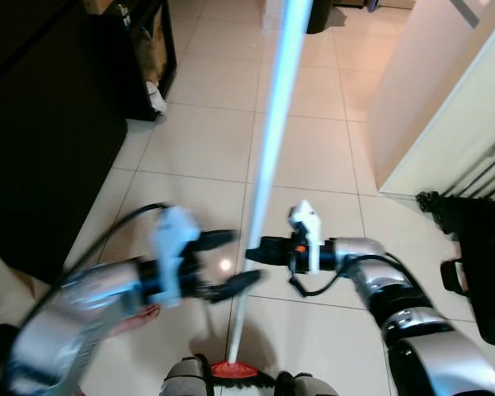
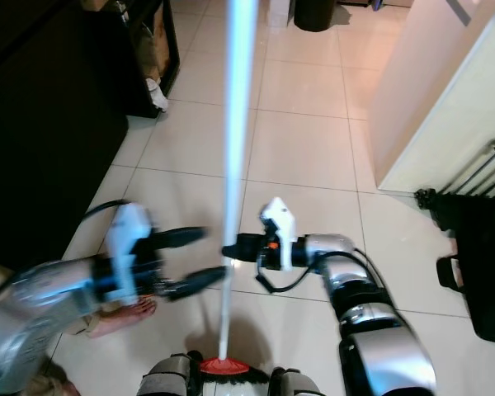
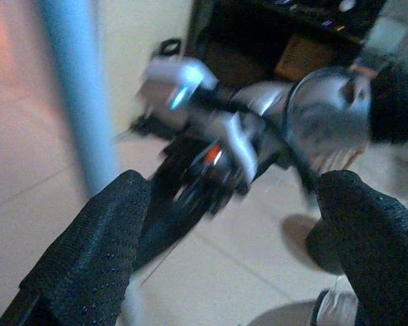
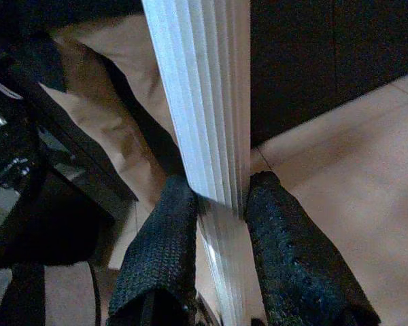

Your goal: Sweep floor

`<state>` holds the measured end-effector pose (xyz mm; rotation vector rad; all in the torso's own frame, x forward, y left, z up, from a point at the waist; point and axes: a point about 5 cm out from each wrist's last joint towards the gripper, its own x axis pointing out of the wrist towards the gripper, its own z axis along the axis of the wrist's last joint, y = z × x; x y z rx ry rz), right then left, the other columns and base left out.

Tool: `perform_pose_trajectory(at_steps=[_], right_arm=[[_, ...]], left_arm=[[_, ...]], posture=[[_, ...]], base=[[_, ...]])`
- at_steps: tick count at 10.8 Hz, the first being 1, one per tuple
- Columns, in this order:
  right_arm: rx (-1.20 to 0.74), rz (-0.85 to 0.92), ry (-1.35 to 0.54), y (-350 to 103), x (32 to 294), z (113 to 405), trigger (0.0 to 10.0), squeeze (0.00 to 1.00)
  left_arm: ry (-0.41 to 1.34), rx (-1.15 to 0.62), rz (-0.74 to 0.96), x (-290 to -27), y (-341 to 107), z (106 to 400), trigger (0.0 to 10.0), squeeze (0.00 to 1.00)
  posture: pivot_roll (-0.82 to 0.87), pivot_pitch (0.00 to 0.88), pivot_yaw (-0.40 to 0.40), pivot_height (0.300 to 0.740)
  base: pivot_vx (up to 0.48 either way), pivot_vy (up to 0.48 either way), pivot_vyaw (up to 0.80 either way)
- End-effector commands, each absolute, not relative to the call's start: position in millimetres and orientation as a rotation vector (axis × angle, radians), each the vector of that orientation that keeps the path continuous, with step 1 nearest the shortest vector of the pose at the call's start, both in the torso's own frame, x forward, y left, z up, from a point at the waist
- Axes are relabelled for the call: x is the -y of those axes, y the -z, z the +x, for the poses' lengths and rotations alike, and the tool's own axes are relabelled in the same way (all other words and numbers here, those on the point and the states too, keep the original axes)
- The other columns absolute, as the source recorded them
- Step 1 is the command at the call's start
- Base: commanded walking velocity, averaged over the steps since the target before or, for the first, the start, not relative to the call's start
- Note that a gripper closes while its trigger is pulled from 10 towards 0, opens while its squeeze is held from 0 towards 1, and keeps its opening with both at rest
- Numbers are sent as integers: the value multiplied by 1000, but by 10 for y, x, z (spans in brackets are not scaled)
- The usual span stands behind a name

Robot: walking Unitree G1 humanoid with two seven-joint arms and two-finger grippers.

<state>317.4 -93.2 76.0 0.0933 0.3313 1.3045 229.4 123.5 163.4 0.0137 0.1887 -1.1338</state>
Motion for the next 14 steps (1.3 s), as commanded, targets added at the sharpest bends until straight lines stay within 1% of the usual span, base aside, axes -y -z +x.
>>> perform_pose_trajectory(at_steps=[1,2,3,4,5,8,9,11,13,14], right_arm=[[-314,156,-1343,-766,872,3128,10000,0],[-311,160,-1380,-763,857,3089,10000,0],[-311,142,-1370,-758,884,3091,10000,0],[-318,100,-1273,-779,1012,3183,10000,0],[-322,71,-1214,-809,1095,3245,10000,0],[-327,32,-1153,-899,1267,3345,10000,0],[-327,16,-1132,-938,1328,3383,10000,0],[-338,15,-1160,-971,1370,3390,10000,0],[-353,42,-1274,-981,1336,3336,10000,0],[-354,48,-1297,-975,1325,3318,10000,0]], left_arm=[[1158,-192,4,-1167,-1639,2286,10000,0],[1153,-183,-10,-1160,-1630,2318,10000,0],[1147,-183,-24,-1179,-1627,2334,10000,0],[1144,-202,-17,-1248,-1624,2330,10000,0],[1153,-213,-20,-1288,-1631,2305,10000,0],[1155,-270,-9,-1463,-1572,2248,10000,0],[1105,-267,-48,-1557,-1564,2290,10000,0],[1074,-262,-100,-1613,-1541,2319,10000,0],[1011,-222,-133,-1586,-1528,2404,10000,0],[999,-210,-141,-1583,-1537,2423,10000,0]], posture=[[126,156,-41,740],[125,158,-41,740],[123,159,-41,740],[123,159,-41,740],[119,167,-38,740],[122,168,-42,740],[125,170,-43,740],[124,171,-47,740],[120,173,-49,740],[121,173,-52,740]], base=[[0,0,0],[0,0,0],[0,0,0],[0,0,0],[0,0,0],[0,0,0],[0,0,0],[0,0,0],[0,0,0],[0,0,0]])
